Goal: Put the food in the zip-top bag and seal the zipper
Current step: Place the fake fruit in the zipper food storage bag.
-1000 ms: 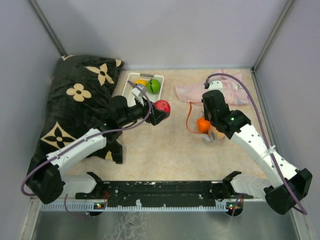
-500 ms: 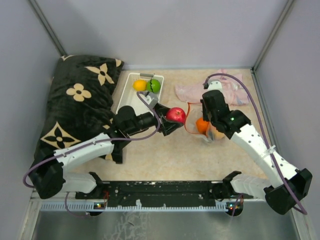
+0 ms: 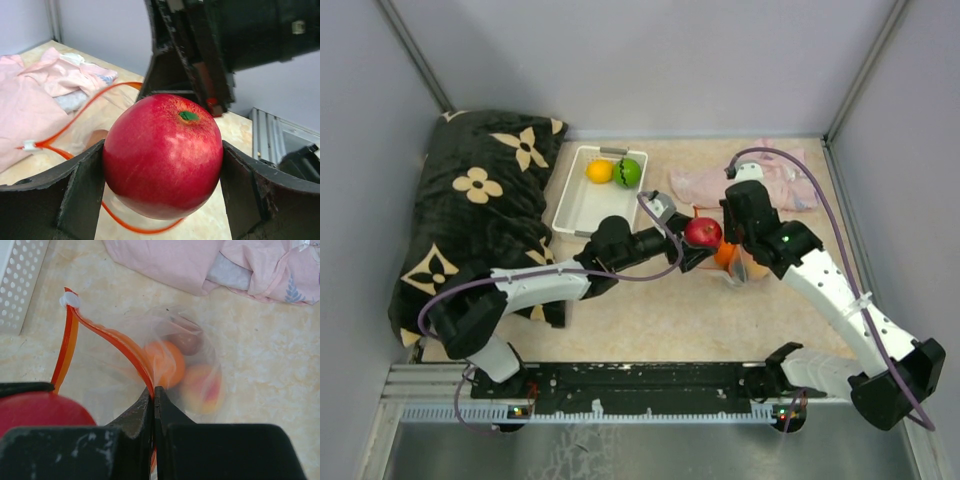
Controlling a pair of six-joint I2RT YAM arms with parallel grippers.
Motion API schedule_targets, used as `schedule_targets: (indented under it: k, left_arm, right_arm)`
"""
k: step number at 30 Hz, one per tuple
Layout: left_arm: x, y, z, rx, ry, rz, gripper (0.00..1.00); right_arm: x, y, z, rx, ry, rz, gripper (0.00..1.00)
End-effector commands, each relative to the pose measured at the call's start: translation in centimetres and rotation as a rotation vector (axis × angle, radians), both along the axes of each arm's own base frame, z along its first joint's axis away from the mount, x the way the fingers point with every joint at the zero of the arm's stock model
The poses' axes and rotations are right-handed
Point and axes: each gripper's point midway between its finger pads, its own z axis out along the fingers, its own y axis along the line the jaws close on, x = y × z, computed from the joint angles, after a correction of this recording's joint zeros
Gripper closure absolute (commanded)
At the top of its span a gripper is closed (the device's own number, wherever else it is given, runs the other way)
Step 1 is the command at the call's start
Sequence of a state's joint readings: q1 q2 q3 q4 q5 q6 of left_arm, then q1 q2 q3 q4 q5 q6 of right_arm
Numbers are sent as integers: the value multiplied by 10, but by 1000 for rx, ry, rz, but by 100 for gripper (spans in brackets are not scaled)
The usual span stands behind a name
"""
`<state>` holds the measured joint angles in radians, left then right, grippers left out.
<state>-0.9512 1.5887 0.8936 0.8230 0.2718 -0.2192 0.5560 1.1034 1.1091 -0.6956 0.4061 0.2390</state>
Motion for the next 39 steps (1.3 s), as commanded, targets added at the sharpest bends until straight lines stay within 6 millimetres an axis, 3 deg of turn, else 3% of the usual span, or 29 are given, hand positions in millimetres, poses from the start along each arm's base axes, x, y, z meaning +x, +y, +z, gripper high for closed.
schedule_targets:
  k: [1, 5, 10, 16, 20, 27, 35, 39]
  left_arm:
    - [15, -13, 28, -74, -92, 45, 36]
    - [28, -22, 7, -14, -72, 74, 35]
    - [30, -33, -24, 75, -41, 58, 35]
    - [40, -29, -51, 159, 28, 128, 32]
    - [38, -32, -51, 179, 37, 107, 26]
    - [30, -35, -32, 157, 29, 76, 10]
    - [31, -38, -34, 183, 66, 78, 3]
    - [27, -35, -25, 171, 82, 70, 2]
  right_arm:
    - [5, 3, 33, 65, -88, 5, 100]
    - [3, 4, 36, 71, -93, 14, 100]
    - [1, 4, 41, 88, -109, 18, 100]
    - [2, 3, 46, 93, -126, 16, 100]
    - [3, 4, 49, 101, -136, 18, 100]
    - [1, 4, 46, 101, -134, 15, 100]
    - [-2, 2, 49, 108, -142, 12, 100]
    - [-2, 1, 49, 108, -144, 8, 100]
